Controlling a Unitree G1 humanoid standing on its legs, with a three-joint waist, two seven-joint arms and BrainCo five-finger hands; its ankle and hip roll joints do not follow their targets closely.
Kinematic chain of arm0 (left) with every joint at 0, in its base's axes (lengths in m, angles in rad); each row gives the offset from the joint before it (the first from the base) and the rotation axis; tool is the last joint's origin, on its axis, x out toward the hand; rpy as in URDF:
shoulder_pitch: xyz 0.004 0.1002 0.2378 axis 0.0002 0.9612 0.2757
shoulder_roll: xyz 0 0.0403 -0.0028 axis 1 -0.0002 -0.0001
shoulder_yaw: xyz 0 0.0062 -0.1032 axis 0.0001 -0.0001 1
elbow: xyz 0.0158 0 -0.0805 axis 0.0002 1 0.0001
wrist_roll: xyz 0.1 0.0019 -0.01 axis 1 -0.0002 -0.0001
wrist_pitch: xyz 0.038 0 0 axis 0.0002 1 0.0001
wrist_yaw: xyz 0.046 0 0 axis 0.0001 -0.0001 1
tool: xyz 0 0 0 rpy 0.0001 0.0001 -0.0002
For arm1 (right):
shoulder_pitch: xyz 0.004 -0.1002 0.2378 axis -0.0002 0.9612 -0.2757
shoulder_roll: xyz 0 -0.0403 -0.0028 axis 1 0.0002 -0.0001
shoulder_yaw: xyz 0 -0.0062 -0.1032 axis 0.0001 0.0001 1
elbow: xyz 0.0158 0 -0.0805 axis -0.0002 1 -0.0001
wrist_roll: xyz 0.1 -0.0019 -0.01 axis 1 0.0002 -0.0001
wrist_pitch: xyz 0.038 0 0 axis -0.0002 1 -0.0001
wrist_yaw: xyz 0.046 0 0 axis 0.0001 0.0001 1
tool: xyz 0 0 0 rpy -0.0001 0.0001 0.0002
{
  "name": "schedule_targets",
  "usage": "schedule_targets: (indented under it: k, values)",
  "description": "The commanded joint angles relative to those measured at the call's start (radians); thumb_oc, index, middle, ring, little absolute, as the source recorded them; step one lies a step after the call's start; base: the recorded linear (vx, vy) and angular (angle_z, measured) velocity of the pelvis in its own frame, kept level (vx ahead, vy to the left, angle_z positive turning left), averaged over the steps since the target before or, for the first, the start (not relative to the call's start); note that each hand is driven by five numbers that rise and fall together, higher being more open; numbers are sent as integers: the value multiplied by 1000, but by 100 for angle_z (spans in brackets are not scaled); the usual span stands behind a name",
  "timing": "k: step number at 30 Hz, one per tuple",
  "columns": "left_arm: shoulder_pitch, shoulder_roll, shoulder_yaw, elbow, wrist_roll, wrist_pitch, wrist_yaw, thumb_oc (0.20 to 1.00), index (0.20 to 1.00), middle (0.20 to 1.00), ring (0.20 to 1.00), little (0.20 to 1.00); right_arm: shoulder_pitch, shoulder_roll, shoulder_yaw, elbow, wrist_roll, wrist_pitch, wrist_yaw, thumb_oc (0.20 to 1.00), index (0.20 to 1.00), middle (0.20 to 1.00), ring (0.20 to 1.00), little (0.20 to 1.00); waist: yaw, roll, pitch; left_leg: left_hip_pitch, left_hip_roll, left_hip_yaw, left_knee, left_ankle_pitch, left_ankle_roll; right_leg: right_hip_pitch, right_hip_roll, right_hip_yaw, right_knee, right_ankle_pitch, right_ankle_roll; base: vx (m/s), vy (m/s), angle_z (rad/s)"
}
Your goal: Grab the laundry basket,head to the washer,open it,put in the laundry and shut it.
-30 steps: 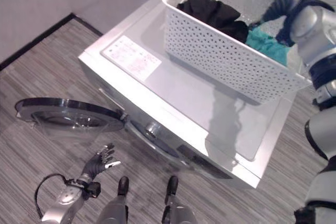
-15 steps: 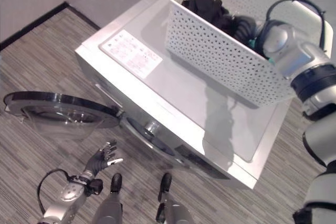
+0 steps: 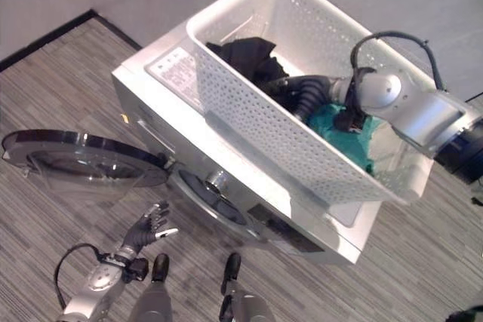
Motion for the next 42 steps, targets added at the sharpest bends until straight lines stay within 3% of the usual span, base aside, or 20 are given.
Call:
schedule_targets:
  k: [1,5,7,13,17,18,20,23,24,26,36,42]
  values:
    - [-24,20,-17,-63,-1,-61,-6,1000,1000,1000,1000,1000,-8,1,69,38,-68,-43,-4,1000,1000,1000,1000,1000,49,14,6,25,105,17,-26,59,-27,6,-70,-10,159,-130,91,0,0,0]
    - [-22,21,-18,-61,-16,-57,0,1000,1000,1000,1000,1000,-18,29,35,145,-169,-44,-43,1000,1000,1000,1000,1000,45,19,7,22,102,15,-29,58,-25,4,-72,-8,156,-129,90,0,0,0]
    - [-15,21,-12,-63,-26,-50,4,1000,1000,1000,1000,1000,-53,55,40,242,-315,-34,-63,1000,1000,1000,1000,1000,42,26,11,12,98,7,-34,60,-22,0,-72,-5,153,-129,86,-37,6,2]
    - [-10,22,11,-69,-26,-41,21,1000,1000,1000,1000,1000,-50,102,22,373,-511,-34,-96,1000,1000,1000,1000,1000,43,39,23,-7,88,-6,-43,64,-14,-13,-71,-5,153,-130,82,-23,-8,11]
    - [-9,24,18,-68,-20,-39,26,1000,1000,1000,1000,1000,-24,125,-18,398,-562,-37,-104,1000,1000,1000,1000,1000,47,43,28,-18,83,-16,-47,67,-10,-20,-71,-5,152,-130,81,-21,-5,11]
    - [-8,26,21,-67,-18,-39,27,1000,1000,1000,1000,1000,-14,130,-29,408,-572,-39,-108,909,909,909,909,909,49,45,30,-24,81,-19,-48,67,-9,-23,-71,-7,152,-130,80,-23,-3,8]
    - [-5,29,28,-65,-15,-37,28,1000,1000,1000,1000,1000,2,143,-48,427,-599,-38,-115,627,627,627,627,627,56,49,35,-35,77,-24,-48,65,-6,-30,-73,-7,152,-128,80,-16,-3,3]
    - [-6,29,31,-61,-16,-39,31,1000,1000,1000,1000,1000,21,158,-63,422,-603,-43,-116,548,548,548,548,548,58,51,38,-40,73,-25,-49,65,-4,-35,-74,-6,151,-127,81,0,0,0]
    - [-6,29,32,-62,-18,-39,30,1000,1000,1000,1000,1000,27,159,-65,413,-600,-44,-115,385,385,385,385,385,58,50,39,-41,73,-25,-49,64,-3,-36,-74,-6,151,-127,81,-10,0,5]
    - [-6,28,33,-62,-18,-39,31,1000,1000,1000,1000,1000,38,158,-71,397,-590,-43,-111,200,200,200,200,200,58,51,40,-42,73,-25,-49,62,-2,-37,-74,-6,150,-127,81,-6,-2,2]
    - [-12,29,20,-70,-27,-42,18,1000,1000,1000,1000,1000,40,161,-43,358,-548,-41,-76,200,200,200,200,200,57,49,42,-43,70,-22,-51,59,-1,-40,-76,-4,147,-121,82,0,0,0]
    - [-13,27,23,-59,-32,-42,30,1000,1000,1000,1000,1000,3,162,-62,395,-587,-46,-137,200,200,200,200,200,52,50,41,-39,71,-14,-49,55,0,-41,-77,4,148,-119,84,0,0,0]
